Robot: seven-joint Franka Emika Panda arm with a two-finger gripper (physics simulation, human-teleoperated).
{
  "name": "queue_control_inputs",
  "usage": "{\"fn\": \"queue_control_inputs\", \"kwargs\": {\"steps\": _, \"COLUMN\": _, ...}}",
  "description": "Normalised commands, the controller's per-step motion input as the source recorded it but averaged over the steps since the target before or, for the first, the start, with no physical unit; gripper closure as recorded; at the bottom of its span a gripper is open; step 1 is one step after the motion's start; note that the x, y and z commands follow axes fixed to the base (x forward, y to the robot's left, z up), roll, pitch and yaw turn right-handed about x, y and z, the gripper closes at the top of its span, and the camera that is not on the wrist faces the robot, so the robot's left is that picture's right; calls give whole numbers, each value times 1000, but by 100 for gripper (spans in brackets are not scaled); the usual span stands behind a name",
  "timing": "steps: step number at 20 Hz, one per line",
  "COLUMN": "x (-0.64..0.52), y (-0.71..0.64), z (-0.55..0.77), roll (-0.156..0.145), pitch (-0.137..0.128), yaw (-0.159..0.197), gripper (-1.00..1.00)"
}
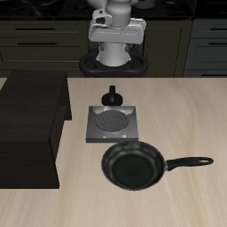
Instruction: Turn on the flat stove
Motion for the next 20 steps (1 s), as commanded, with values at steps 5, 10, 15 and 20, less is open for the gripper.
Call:
{"fn": "queue_control_inputs", "kwargs": {"steps": 5, "x": -139, "y": -42, "z": -25, "roll": -5, "pitch": -14, "yaw": -12, "gripper": -100}}
{"fn": "queue_control_inputs", "kwargs": {"steps": 10, "x": -129, "y": 40, "z": -63, "roll": -11, "pitch": -25, "yaw": 1, "gripper": -100}}
{"fn": "queue_control_inputs", "kwargs": {"steps": 15, "x": -146, "y": 89, "z": -99, "roll": 13, "pitch": -11, "yaw": -15, "gripper": -100}}
{"fn": "queue_control_inputs", "kwargs": {"steps": 20, "x": -66, "y": 69, "z": -104, "roll": 2, "pitch": -25, "yaw": 17, "gripper": -100}}
